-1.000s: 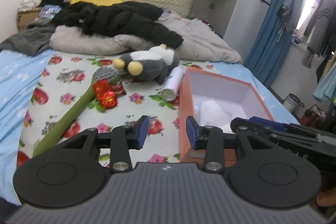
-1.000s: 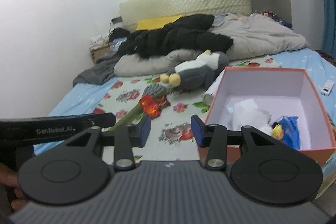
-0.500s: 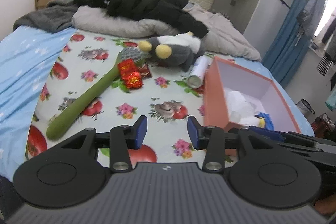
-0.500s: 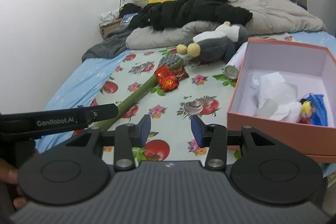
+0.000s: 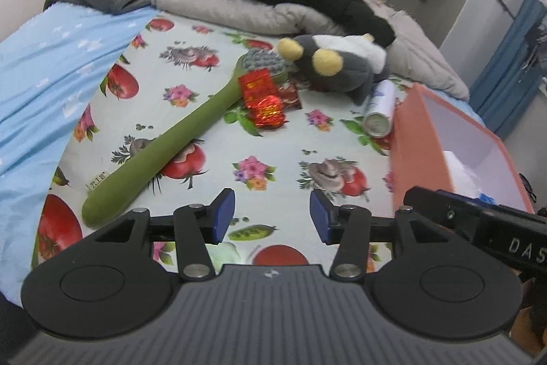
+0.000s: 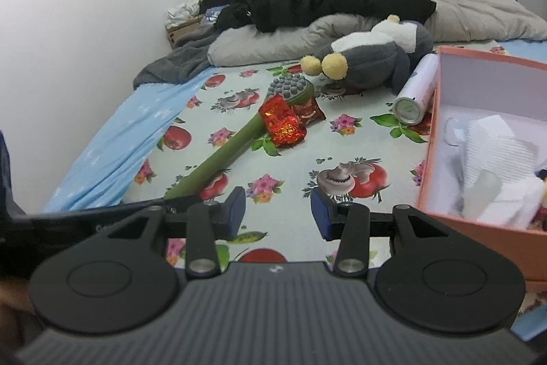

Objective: Organize soft objects
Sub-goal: 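Withdraw both tools from the box toward the red snack packets, then grasp the red tea packet with the left tool while the right tool grasps the brown candy wrapper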

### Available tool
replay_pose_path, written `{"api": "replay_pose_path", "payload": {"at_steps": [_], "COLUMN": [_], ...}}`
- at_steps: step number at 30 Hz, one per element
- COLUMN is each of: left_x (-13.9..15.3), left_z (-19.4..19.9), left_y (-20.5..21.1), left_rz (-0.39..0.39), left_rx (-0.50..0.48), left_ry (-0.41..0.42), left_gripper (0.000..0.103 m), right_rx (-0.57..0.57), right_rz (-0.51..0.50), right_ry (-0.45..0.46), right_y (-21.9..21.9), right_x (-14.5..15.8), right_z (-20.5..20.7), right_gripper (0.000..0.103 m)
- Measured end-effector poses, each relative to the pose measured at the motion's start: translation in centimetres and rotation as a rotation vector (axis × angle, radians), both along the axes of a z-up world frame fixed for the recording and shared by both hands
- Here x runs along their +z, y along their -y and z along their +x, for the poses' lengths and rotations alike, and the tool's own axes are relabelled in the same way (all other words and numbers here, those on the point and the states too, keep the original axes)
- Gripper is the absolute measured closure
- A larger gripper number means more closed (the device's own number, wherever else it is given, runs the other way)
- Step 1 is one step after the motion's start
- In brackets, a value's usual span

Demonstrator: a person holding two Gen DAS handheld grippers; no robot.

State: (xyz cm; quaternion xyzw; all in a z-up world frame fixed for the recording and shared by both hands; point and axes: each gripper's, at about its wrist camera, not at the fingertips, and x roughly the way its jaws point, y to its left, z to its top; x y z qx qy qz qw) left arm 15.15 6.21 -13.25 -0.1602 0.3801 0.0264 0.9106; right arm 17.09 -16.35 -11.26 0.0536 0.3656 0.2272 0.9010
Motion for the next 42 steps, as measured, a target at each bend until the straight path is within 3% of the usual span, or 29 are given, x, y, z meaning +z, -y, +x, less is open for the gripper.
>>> {"api": "replay_pose_path", "payload": {"at_steps": [18,23,25,27,39,42], "left_x": [-6.9,-8.7,-9.2,-9.8,-11.9,-12.2], "left_z": [14.1,17.8,19.0,19.9,22.9,23.4], "left_y": [-3.1,-3.2,-3.3,-3.4,-4.2,-4.0], "left_rz": [-0.059,-0.085,-0.093,-0.096,-0.156,-0.166], "left_rx": [0.011,0.016,0.020,0.025,0.040,0.037], "left_ry": [-0.055,-0.046,-0.042,-0.037,0.003,-0.007], "left_gripper": [0.048,0.041,0.040,0.040,0.042,0.055], "right_rx": [-0.123,-0.181,-0.195,-0.206,-0.290,-0.331], "right_rz": [0.044,0.074,0.099,0.127,0.272,0.328], "right_ry": [-0.111,-0.173,-0.201,-0.225,-0.390,-0.428], "right_y": [-3.7,-4.6,-5.1,-5.3,-5.9,-5.6], "right_x": [-5.7,-7.9,-8.9,-9.7,-13.0,-13.8], "right_z": [15.2,19.3,20.9,22.1,26.9,27.6], "right_gripper": [0.058,0.057,0.049,0.044,0.045,0.050]}}
